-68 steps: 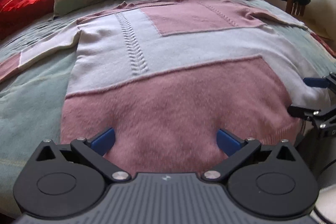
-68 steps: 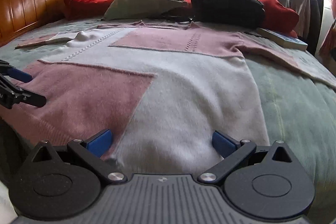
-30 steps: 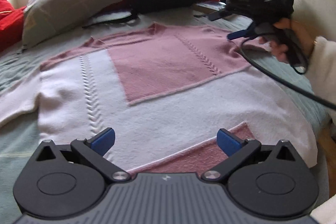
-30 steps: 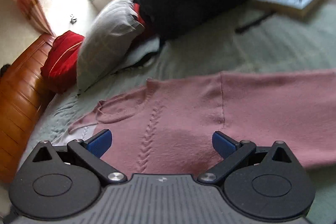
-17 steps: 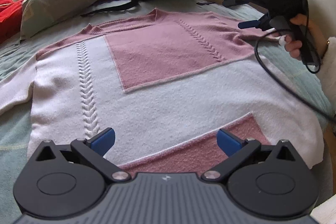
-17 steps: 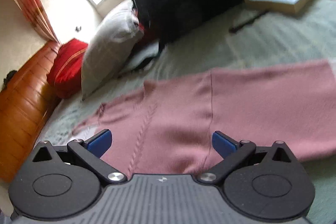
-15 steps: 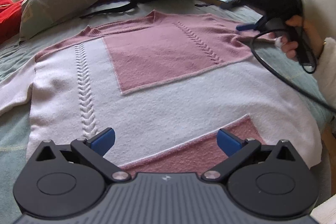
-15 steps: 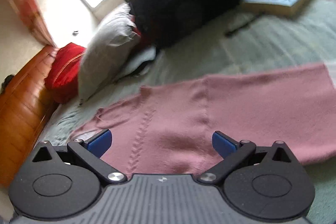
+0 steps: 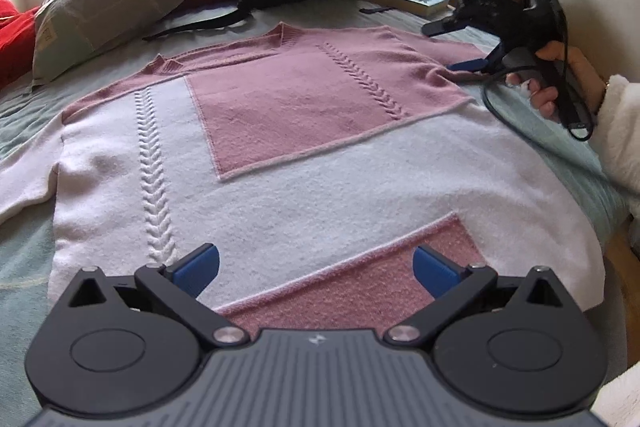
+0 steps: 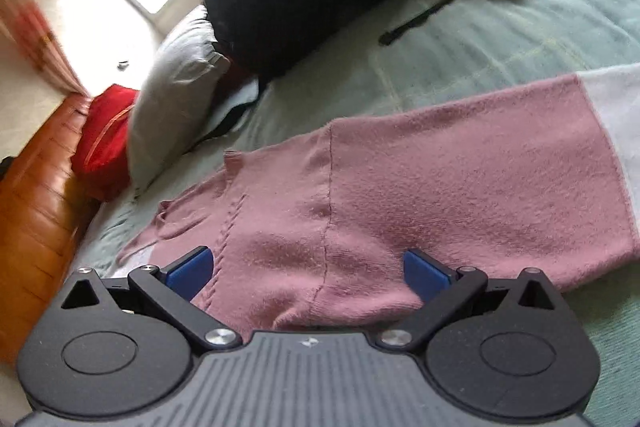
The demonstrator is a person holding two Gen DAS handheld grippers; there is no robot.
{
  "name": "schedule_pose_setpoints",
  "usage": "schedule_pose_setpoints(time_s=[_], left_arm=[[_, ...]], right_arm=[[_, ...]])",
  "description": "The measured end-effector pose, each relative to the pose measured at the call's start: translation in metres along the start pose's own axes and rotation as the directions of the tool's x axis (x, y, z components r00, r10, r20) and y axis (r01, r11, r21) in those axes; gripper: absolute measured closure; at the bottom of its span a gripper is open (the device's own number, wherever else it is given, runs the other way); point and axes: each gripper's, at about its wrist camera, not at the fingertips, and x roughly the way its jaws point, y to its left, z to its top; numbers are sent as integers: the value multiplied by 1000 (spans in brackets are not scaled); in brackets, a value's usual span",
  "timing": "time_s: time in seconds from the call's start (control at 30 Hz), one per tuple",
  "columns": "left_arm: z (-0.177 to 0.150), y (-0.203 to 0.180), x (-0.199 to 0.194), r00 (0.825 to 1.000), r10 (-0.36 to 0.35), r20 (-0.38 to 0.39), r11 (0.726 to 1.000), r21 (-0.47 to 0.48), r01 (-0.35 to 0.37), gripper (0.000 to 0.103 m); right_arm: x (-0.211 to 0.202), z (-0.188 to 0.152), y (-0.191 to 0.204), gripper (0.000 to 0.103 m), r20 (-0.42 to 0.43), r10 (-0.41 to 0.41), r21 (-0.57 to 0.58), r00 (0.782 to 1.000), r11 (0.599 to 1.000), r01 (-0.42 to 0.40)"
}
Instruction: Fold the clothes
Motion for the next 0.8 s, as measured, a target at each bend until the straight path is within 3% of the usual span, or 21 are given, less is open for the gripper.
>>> schedule_pose_setpoints(time_s=[0.17, 0.33, 0.47, 0.53, 0.6, 0.7, 0.8], left_arm=[[0, 3, 0, 1000, 2, 5, 1000, -12, -2, 1], [-2, 2, -1, 1000, 2, 6, 1000, -2, -2, 1], [-1, 2, 0, 1000, 10, 8, 1000, -3, -10, 1], [-2, 1, -1, 1000, 10, 11, 1000, 1, -10, 1], [-2, 2, -3, 1000, 7, 16, 1000, 2, -7, 1], [-2, 4, -6, 1000, 5, 26, 1000, -5, -5, 1], [0, 2, -5, 999, 10, 35, 1000, 11, -11, 1]], right_arm=[[-32, 6, -23, 0, 89, -31, 77, 996, 997, 24], [-46, 11, -44, 0, 98, -145, 148, 985, 980, 130], [-44, 16, -33, 0, 113, -122, 136, 986, 985, 106], [-37, 18, -30, 0, 103, -161, 106, 982, 983, 150], [-29, 19, -28, 0, 89, -217, 69, 972, 975, 212], [-30, 14, -27, 0, 110, -372, 37, 922, 928, 370], [-36, 12, -11, 0, 131, -398, 10, 908, 916, 401]])
